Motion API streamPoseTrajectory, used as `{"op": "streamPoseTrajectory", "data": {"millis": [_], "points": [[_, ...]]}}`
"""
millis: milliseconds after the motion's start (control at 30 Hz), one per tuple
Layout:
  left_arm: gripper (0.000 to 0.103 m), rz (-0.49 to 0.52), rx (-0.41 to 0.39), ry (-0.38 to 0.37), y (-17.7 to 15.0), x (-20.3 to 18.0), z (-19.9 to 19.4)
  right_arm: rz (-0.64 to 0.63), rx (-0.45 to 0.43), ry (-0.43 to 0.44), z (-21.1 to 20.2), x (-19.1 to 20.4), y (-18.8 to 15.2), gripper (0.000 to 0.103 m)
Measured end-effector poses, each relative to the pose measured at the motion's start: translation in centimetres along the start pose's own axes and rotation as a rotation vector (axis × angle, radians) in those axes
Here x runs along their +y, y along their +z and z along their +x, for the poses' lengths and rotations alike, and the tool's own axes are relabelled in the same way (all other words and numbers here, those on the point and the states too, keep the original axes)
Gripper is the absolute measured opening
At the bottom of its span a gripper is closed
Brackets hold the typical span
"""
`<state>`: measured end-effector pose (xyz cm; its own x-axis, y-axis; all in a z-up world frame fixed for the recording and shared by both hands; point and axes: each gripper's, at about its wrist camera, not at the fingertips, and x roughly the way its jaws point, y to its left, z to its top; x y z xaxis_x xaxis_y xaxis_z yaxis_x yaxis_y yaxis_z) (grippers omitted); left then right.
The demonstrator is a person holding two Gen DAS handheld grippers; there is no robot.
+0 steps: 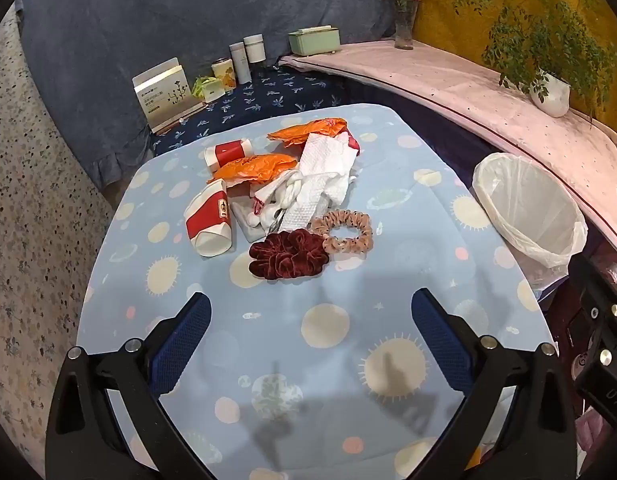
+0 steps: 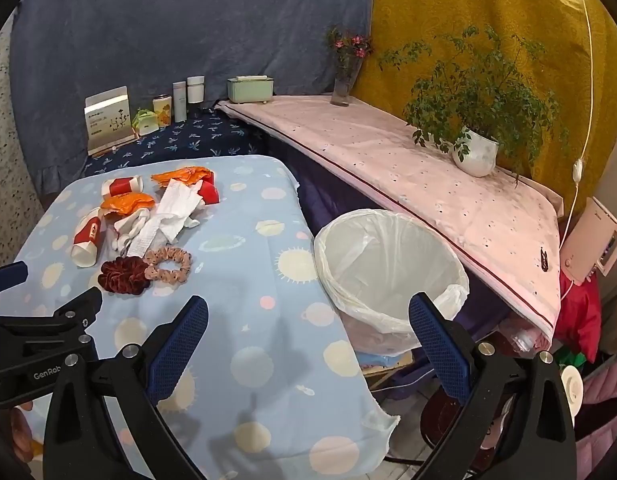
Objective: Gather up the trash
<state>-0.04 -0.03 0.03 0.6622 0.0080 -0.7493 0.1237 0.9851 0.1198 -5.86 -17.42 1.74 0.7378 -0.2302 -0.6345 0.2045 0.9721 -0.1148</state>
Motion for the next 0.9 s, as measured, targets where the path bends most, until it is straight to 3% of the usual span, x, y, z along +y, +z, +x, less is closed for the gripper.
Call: {"op": "streamPoseTrajectory", "data": {"millis": [900], "points": [[0.096, -0.022, -0.013, -0.014, -0.49, 0.56, -0.68, -0.020, 0.003, 0.007, -0.60, 0.72, -0.15, 0.096]]}}
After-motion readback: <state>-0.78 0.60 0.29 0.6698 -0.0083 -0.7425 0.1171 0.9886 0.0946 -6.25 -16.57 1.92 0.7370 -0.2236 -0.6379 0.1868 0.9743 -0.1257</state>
